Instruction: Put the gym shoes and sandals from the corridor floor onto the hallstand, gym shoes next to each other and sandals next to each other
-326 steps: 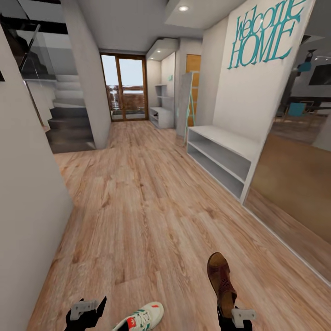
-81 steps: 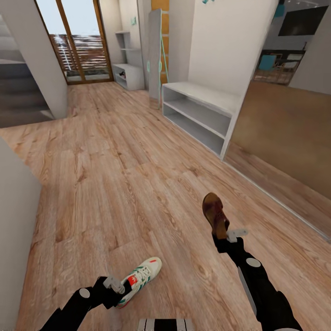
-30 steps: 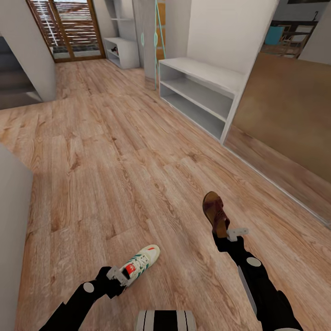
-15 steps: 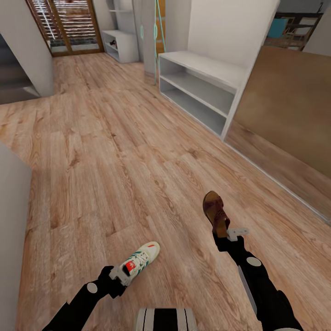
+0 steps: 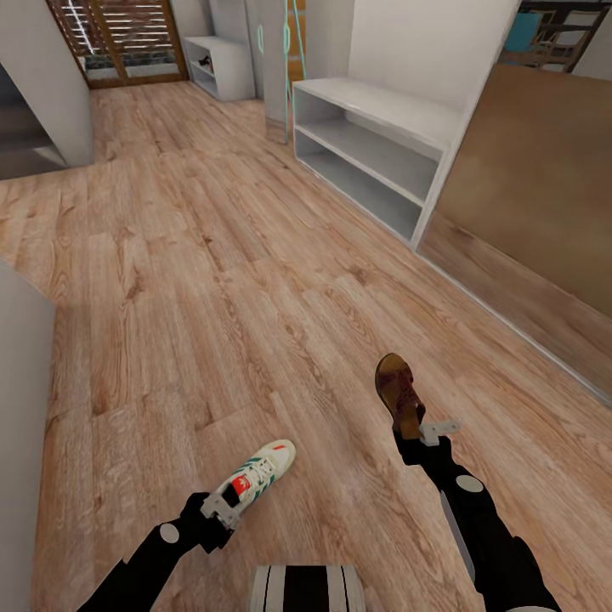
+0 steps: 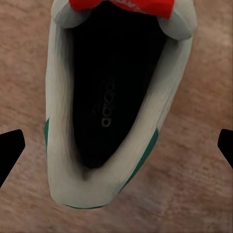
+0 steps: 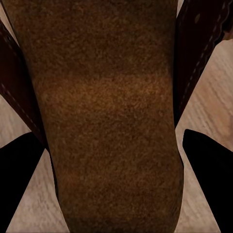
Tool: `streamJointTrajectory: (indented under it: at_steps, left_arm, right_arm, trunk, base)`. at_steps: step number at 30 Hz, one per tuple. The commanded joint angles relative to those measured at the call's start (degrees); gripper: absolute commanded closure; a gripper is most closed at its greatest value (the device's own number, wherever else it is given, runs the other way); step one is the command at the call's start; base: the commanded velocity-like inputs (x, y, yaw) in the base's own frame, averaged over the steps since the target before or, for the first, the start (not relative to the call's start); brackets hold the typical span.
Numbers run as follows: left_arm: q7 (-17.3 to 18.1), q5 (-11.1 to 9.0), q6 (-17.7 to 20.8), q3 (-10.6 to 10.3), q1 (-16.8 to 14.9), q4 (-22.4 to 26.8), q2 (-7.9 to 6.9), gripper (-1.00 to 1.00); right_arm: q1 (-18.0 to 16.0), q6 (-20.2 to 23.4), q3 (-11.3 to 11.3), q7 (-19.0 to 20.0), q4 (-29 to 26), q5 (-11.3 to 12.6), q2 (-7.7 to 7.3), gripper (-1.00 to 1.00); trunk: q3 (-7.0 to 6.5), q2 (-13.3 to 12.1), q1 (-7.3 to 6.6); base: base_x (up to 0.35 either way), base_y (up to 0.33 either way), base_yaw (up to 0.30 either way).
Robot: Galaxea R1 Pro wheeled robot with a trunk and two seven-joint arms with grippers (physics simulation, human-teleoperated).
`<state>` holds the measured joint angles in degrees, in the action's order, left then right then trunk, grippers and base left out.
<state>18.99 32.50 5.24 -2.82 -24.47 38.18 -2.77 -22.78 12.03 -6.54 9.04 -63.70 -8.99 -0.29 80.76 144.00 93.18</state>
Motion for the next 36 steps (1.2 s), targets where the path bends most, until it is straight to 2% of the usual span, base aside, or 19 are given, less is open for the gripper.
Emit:
streamJointTrajectory:
  at_steps: [1, 10, 12, 13, 15, 21, 32, 36]
  left_arm:
    - [0.17, 0.29, 0.3, -0.16, 0.01, 0.14, -0.06, -1.0]
    - [-0.09, 0.45, 0.3, -0.16, -0.12, 0.21, -0.42, -1.0]
    - [-1.29, 1.59, 0.35, -0.15, -0.12, 0.57, -0.43, -1.0]
    - [-2.55, 3.12, 0.64, -0.11, 0.02, 1.42, -0.33, -1.0]
    - [-3.32, 4.71, 1.29, -0.09, 0.27, 2.47, -0.14, -1.0]
    - [-4.15, 6.91, 3.68, -0.15, 0.58, 4.33, 0.31, -1.0]
    - [-4.29, 7.05, 3.98, -0.08, 0.34, 4.61, 0.52, -1.0]
    - [-4.31, 6.98, 3.95, 0.06, 0.3, 4.62, 0.56, -1.0]
  right_arm:
    - [0.0, 0.27, -0.14, 0.45, -0.11, -0.59, 0.03, 1.0]
    - [0.0, 0.27, -0.14, 0.45, -0.11, -0.59, 0.03, 1.0]
    - [0.01, 0.27, -0.14, 0.45, -0.11, -0.59, 0.03, 1.0]
    - [0.01, 0.27, -0.14, 0.45, -0.11, -0.59, 0.03, 1.0]
    - [0.02, 0.27, -0.14, 0.45, -0.11, -0.59, 0.03, 1.0]
    - [0.0, 0.27, -0.14, 0.45, -0.11, -0.59, 0.03, 1.0]
    - [0.0, 0.26, -0.14, 0.45, -0.11, -0.59, 0.03, 1.0]
    - [0.01, 0.27, -0.14, 0.45, -0.11, -0.59, 0.03, 1.0]
  trunk:
    - [0.06, 0.02, -0.01]
    - [0.08, 0.02, -0.01]
    - [0.08, 0.02, -0.01]
    - [0.08, 0.02, -0.01]
    - [0.08, 0.02, -0.01]
    - [0.08, 0.02, -0.01]
    - [0.08, 0.02, -0.01]
    - [0.84, 0.06, 0.07]
  base:
    - [0.0, 0.0, 0.0]
    - [0.0, 0.0, 0.0]
    - [0.0, 0.0, 0.0]
    - [0.0, 0.0, 0.0]
    - [0.0, 0.0, 0.0]
    - [0.0, 0.0, 0.0]
    - [0.0, 0.0, 0.0]
    - [0.0, 0.0, 0.0]
